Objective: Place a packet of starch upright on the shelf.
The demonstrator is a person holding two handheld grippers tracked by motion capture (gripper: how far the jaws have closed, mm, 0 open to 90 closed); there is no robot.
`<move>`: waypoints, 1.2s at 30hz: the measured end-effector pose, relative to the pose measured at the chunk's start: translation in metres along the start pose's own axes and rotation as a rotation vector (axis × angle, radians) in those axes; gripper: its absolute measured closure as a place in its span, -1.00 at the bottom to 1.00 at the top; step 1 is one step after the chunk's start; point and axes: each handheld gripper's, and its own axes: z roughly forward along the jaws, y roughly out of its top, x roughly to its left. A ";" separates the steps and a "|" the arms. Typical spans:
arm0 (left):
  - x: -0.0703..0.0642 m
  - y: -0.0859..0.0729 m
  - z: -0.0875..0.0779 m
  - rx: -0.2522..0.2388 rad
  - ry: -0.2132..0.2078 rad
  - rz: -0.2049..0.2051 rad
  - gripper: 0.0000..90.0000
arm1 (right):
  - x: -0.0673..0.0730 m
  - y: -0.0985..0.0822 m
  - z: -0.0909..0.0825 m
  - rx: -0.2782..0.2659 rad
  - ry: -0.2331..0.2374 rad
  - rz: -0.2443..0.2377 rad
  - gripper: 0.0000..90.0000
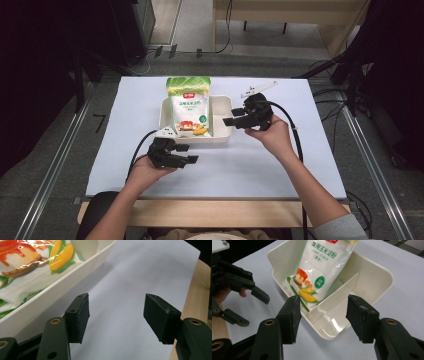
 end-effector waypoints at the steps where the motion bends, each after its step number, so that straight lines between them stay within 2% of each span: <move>1: 0.000 0.000 0.000 0.000 -0.001 0.000 -0.15 | 0.000 0.000 0.000 0.000 0.000 0.000 0.03; 6: 0.000 0.000 0.000 0.007 0.002 0.006 -0.15 | -0.001 -0.016 -0.006 0.007 -0.015 -0.006 0.03; 7: 0.000 0.000 0.000 0.008 0.003 0.006 -0.15 | -0.003 -0.023 -0.009 0.007 -0.017 0.010 0.03; 9: 0.000 0.000 0.001 0.006 0.002 0.001 -0.15 | -0.004 -0.027 -0.010 0.002 -0.015 0.014 0.03; 12: 0.000 0.000 0.000 0.009 0.000 0.004 -0.15 | -0.008 -0.043 -0.015 0.007 -0.025 0.032 0.03; 17: 0.000 0.000 0.000 0.010 -0.002 0.006 -0.15 | -0.010 -0.054 -0.019 0.019 -0.032 0.038 0.03; 22: 0.000 0.000 0.001 0.012 -0.006 0.005 -0.15 | -0.012 -0.067 -0.026 -0.010 -0.038 0.045 0.03; 24: 0.000 0.000 0.001 0.012 -0.011 0.005 -0.16 | -0.011 -0.076 -0.029 -0.037 -0.057 0.043 0.04; 27: 0.001 -0.001 0.002 0.040 -0.015 -0.001 -0.17 | -0.012 -0.081 -0.029 -0.049 -0.061 0.052 0.04; 36: 0.001 -0.001 0.003 0.040 -0.010 0.004 -0.17 | -0.019 -0.087 -0.031 -0.047 -0.072 0.076 0.04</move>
